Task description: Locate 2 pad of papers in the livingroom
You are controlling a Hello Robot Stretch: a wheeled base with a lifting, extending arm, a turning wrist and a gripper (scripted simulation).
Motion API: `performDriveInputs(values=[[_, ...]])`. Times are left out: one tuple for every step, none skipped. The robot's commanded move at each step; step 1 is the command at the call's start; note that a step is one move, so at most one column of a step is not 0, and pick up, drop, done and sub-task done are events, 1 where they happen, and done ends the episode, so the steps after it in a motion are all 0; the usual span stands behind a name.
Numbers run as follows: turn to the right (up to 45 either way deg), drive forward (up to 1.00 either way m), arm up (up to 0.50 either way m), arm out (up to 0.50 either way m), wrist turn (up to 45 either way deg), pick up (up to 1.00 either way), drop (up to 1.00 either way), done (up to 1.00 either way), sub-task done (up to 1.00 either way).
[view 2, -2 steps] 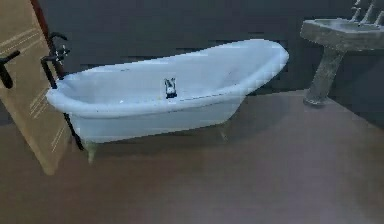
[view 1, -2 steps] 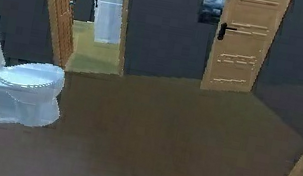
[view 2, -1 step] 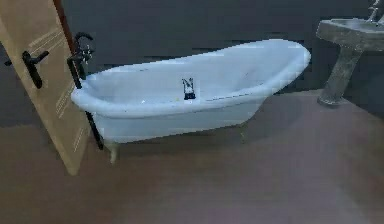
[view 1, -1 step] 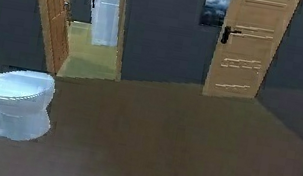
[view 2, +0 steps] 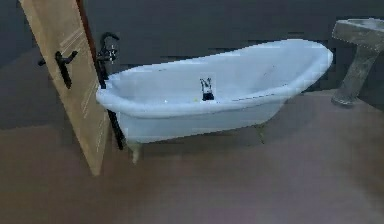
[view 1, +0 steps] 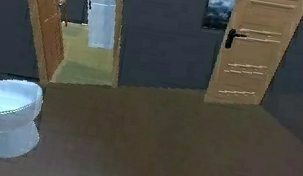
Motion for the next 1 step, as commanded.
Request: performDriveInputs(values=[[27.0, 0.0, 0.0, 0.0, 0.0, 0.0, 0.0, 0.0, 0.0]])
